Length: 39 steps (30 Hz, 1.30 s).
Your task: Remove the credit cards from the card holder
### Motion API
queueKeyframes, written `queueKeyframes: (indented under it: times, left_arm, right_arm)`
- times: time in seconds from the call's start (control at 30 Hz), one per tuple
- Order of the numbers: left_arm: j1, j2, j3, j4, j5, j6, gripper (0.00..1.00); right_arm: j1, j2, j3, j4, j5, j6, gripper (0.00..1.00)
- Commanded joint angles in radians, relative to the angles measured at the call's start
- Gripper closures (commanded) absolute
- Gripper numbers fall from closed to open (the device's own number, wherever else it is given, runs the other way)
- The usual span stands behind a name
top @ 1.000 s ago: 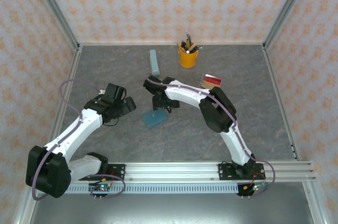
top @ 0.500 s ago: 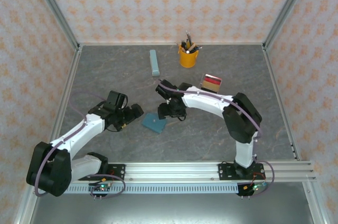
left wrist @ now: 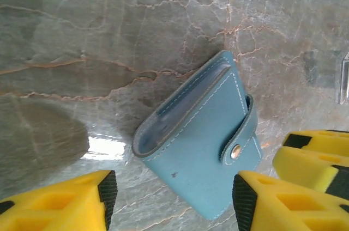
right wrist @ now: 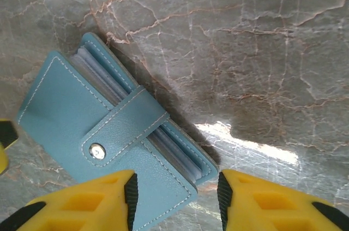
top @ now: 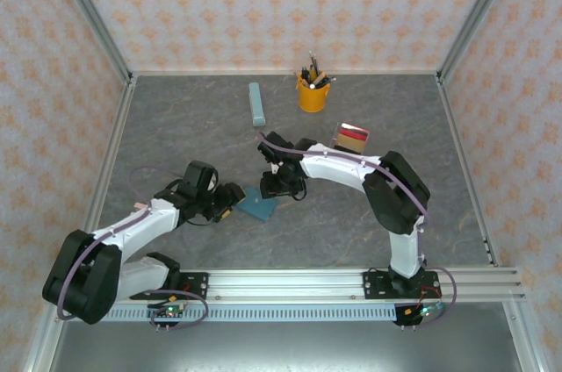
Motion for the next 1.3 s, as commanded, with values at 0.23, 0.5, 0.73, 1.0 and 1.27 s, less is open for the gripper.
queueKeyframes:
  times: [0.23, 0.5, 0.73, 1.0, 1.27]
  left_arm:
    - [-0.056, 0.122, 0.053, 0.126, 0.044, -0.024, 0.49]
    - [-0.061, 0.206, 0.077, 0.257, 0.101, -0.023, 0.55]
    - [-0.061, 0.23, 0.043, 0.401, 0.153, -0.025, 0.56]
    - [-0.061, 0.225, 0.022, 0.462, 0.175, -0.011, 0.61]
    - [-0.061, 0.194, 0.052, 0.399, 0.188, 0.048, 0.83]
  right_arm:
    - [-0.014, -0.002, -0.098, 0.08, -0.068, 0.091, 0.65]
    - [-0.013, -0.024, -0.19, 0.187, -0.138, 0.167, 0.7]
    - [-0.027, -0.018, -0.202, 0.185, -0.106, 0.195, 0.71]
    - [-0.048, -0.003, -0.208, 0.167, -0.085, 0.208, 0.71]
    - [-0.058, -0.035, -0.211, 0.156, -0.047, 0.211, 0.69]
